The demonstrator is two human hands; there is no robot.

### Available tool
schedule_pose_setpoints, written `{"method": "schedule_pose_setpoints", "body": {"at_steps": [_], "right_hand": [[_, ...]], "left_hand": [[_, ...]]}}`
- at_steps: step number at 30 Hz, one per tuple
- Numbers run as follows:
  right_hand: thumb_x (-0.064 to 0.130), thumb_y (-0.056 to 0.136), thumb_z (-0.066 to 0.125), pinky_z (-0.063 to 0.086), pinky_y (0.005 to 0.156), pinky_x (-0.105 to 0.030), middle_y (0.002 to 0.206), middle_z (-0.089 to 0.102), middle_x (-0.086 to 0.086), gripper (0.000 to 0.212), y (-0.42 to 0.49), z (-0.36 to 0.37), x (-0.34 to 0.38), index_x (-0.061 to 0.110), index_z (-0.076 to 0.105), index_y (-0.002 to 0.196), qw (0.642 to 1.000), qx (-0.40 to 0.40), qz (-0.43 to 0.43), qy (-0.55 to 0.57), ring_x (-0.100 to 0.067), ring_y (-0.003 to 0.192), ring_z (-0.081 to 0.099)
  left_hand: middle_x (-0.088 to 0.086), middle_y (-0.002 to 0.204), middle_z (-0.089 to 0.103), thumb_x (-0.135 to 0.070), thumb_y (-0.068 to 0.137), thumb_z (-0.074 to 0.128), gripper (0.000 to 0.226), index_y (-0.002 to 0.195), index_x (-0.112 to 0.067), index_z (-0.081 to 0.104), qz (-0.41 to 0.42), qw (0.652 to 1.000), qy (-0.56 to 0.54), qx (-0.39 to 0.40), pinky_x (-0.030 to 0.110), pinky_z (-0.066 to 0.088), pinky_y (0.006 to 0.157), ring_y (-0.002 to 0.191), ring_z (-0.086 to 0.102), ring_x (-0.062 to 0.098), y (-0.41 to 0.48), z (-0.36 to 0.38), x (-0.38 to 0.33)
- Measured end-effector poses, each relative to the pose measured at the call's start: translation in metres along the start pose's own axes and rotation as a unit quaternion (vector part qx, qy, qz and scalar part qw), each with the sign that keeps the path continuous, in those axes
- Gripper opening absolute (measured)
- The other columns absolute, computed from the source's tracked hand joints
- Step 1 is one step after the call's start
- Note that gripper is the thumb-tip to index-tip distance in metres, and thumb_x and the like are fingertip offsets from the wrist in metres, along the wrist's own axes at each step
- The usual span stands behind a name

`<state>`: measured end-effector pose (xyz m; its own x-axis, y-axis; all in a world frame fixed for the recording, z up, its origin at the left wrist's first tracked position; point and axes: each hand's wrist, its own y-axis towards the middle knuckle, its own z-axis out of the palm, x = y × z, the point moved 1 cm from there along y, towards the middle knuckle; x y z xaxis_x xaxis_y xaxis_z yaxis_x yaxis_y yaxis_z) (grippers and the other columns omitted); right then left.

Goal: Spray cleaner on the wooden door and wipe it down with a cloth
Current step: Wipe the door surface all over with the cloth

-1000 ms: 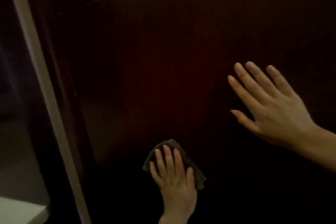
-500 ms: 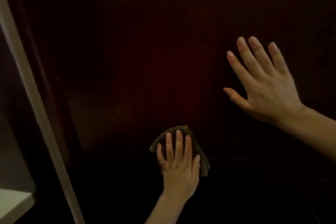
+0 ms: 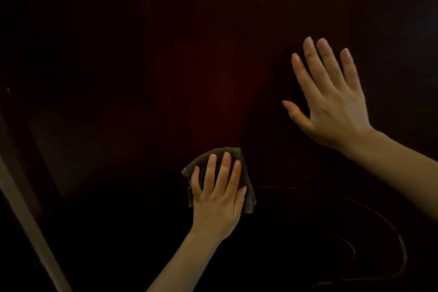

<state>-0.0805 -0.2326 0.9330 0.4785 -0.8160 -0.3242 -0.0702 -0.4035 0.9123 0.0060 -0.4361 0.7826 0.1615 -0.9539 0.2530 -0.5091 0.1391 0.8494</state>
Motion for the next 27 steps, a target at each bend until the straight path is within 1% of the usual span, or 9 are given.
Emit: {"method": "schedule_pose_setpoints", "body": {"at_steps": [3, 5, 8, 11, 14, 18, 22, 24, 27], "right_hand": [[0.047, 0.094, 0.032, -0.002, 0.115, -0.047, 0.155, 0.011, -0.02, 0.069, -0.013, 0.002, 0.001, 0.007, 0.014, 0.148, 1.0, 0.014, 0.001, -0.011, -0.032, 0.143, 0.006], [0.047, 0.094, 0.032, -0.002, 0.114, -0.047, 0.155, 0.011, -0.02, 0.07, -0.017, 0.003, -0.001, 0.008, 0.012, 0.148, 0.999, 0.026, -0.015, -0.019, -0.033, 0.143, 0.005], [0.047, 0.095, 0.031, 0.0, 0.115, -0.046, 0.155, 0.012, -0.019, 0.068, -0.017, -0.001, -0.011, 0.01, 0.011, 0.149, 0.998, 0.037, -0.034, -0.026, -0.031, 0.143, 0.006], [0.047, 0.095, 0.032, 0.001, 0.114, -0.047, 0.155, 0.013, -0.019, 0.067, -0.019, -0.006, -0.024, 0.012, 0.013, 0.149, 0.999, 0.039, -0.007, -0.022, -0.032, 0.143, 0.008], [0.047, 0.095, 0.033, 0.001, 0.115, -0.047, 0.155, 0.014, -0.02, 0.067, -0.029, -0.007, -0.03, 0.012, 0.014, 0.148, 0.999, 0.043, 0.008, -0.029, -0.032, 0.143, 0.008], [0.047, 0.093, 0.036, 0.0, 0.115, -0.046, 0.153, 0.017, -0.022, 0.068, -0.048, -0.001, -0.023, 0.012, 0.015, 0.148, 0.999, 0.04, 0.013, -0.019, -0.033, 0.141, 0.008], [0.049, 0.094, 0.035, 0.001, 0.115, -0.047, 0.153, 0.017, -0.021, 0.068, -0.054, 0.002, -0.026, 0.013, 0.015, 0.148, 0.999, 0.038, 0.001, -0.02, -0.032, 0.141, 0.008], [0.048, 0.094, 0.035, 0.002, 0.115, -0.045, 0.153, 0.019, -0.02, 0.066, -0.055, 0.001, -0.031, 0.013, 0.017, 0.147, 0.999, 0.037, -0.018, -0.016, -0.032, 0.141, 0.009], [0.045, 0.095, 0.036, 0.003, 0.115, -0.044, 0.152, 0.021, -0.02, 0.064, -0.059, 0.001, -0.038, 0.013, 0.019, 0.147, 0.999, 0.036, -0.029, -0.01, -0.032, 0.14, 0.011]], "left_hand": [[0.005, 0.144, 0.028, -0.04, 0.093, 0.034, 0.05, 0.137, -0.017, 0.033, 0.052, 0.999, 0.015, 0.006, 0.048, 0.007, 0.111, 0.137, 0.013, 0.025, -0.01, 0.007, -0.013], [0.003, 0.144, 0.028, -0.04, 0.091, 0.036, 0.052, 0.138, -0.018, 0.032, 0.07, 0.997, 0.016, -0.002, 0.047, 0.006, 0.112, 0.138, 0.015, 0.025, -0.008, 0.006, -0.014], [0.003, 0.146, 0.026, -0.039, 0.094, 0.034, 0.053, 0.142, -0.017, 0.028, 0.08, 0.996, 0.014, -0.022, 0.045, 0.004, 0.113, 0.137, 0.022, 0.025, 0.009, -0.001, -0.013], [0.005, 0.149, 0.023, -0.039, 0.098, 0.025, 0.053, 0.145, -0.016, 0.018, 0.06, 0.997, 0.015, -0.037, 0.047, 0.002, 0.113, 0.14, 0.013, 0.026, 0.023, -0.004, -0.016], [0.007, 0.15, 0.022, -0.038, 0.099, 0.02, 0.052, 0.145, -0.016, 0.016, 0.054, 0.998, 0.011, -0.039, 0.048, 0.002, 0.113, 0.14, 0.011, 0.027, 0.021, -0.001, -0.024], [0.006, 0.15, 0.023, -0.038, 0.099, 0.02, 0.052, 0.146, -0.016, 0.017, 0.133, 0.99, 0.033, -0.032, 0.048, 0.005, 0.113, 0.14, 0.014, 0.027, 0.015, 0.007, -0.034], [0.004, 0.15, 0.024, -0.039, 0.094, 0.034, 0.057, 0.145, -0.017, 0.02, 0.189, 0.98, 0.044, -0.053, 0.047, 0.009, 0.112, 0.138, 0.022, 0.025, 0.025, 0.001, -0.032], [0.004, 0.15, 0.024, -0.038, 0.094, 0.034, 0.056, 0.145, -0.018, 0.02, 0.186, 0.979, 0.038, -0.073, 0.047, 0.009, 0.112, 0.137, 0.024, 0.025, 0.038, -0.004, -0.034], [0.007, 0.149, 0.024, -0.036, 0.096, 0.034, 0.055, 0.145, -0.016, 0.02, 0.15, 0.985, 0.018, -0.086, 0.047, 0.008, 0.112, 0.137, 0.023, 0.027, 0.048, -0.007, -0.044]]}}
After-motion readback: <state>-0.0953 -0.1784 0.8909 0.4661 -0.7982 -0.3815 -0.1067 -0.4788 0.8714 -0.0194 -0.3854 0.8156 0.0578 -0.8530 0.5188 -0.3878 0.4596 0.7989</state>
